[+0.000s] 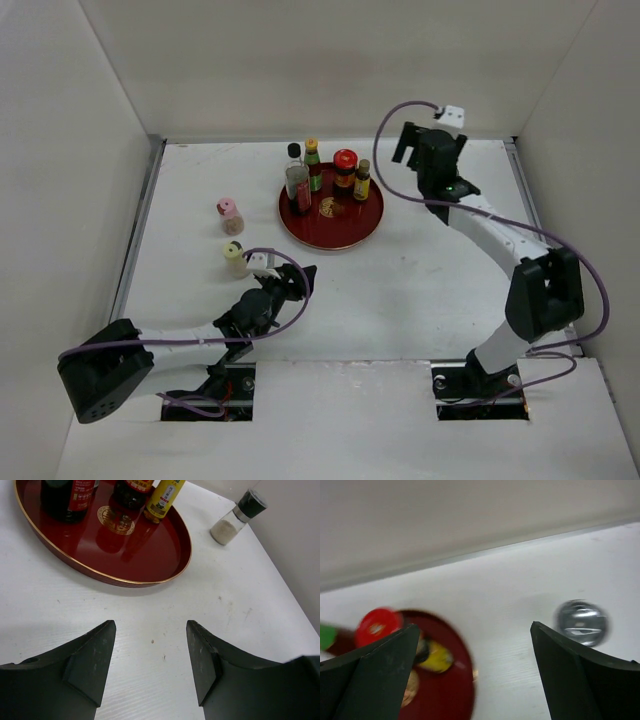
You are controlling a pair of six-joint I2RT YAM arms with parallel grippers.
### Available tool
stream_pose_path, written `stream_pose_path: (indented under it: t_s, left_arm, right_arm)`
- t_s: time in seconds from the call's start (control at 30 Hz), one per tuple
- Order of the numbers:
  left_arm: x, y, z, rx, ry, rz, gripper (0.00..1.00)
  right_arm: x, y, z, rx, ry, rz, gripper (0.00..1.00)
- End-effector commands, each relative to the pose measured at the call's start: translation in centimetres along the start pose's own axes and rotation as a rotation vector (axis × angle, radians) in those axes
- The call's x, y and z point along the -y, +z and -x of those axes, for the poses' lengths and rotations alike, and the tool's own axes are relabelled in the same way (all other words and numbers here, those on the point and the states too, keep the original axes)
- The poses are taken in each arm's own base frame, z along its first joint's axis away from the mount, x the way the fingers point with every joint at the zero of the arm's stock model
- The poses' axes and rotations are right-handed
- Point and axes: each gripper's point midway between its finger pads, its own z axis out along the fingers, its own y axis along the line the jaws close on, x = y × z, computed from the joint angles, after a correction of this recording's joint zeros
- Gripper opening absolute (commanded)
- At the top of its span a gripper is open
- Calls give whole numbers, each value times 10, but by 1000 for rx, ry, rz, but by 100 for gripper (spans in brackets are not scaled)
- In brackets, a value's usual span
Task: Organize the condiment bottles
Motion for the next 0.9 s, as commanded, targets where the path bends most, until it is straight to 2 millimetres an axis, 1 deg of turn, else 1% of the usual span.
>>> stream_pose_path:
  t_s: [0.0, 0.03, 0.07, 0.17, 0.27, 0.4, 0.57, 0.63, 0.7, 0.73, 0.77, 0.83, 0.87]
  left_arm:
    - [17, 4, 18, 49, -52, -44, 57]
    - [17, 4, 18, 48, -51, -44, 57]
    - [16, 5, 16, 45, -50, -42, 57]
    - [17, 5, 14, 38, -49, -44, 57]
    - [15, 6, 15, 39, -50, -40, 57]
    - [18, 6, 14, 33, -52, -47, 57]
    - [16, 8, 10, 23, -46, -40, 57]
    - [16, 8, 10, 24, -46, -39, 57]
    - [15, 9, 9, 22, -43, -35, 57]
    - [15, 9, 9, 22, -43, -35, 57]
    - [16, 9, 10, 23, -45, -38, 57]
    - [16, 9, 10, 22, -44, -37, 57]
    - [16, 10, 9, 22, -43, -35, 57]
  right_arm:
    - [96, 11, -10, -37, -29, -292, 100]
    - [110, 14, -14, -49, -35, -330, 100]
    - [120, 17, -19, -68, -41, -354, 100]
    - [134, 29, -31, -116, -48, -363, 100]
    - [137, 40, -45, -170, -46, -329, 100]
    - [130, 53, -55, -200, -35, -265, 100]
    - [136, 70, -63, -213, -33, -269, 100]
    - [139, 74, -65, -212, -44, -277, 97]
    - [142, 77, -63, -193, -48, -288, 97]
    - [143, 78, -61, -183, -52, -292, 95]
    - [143, 79, -61, -180, -57, -295, 91]
    - [145, 79, -60, -180, -60, -296, 76]
    - [146, 79, -60, -179, -55, -297, 70]
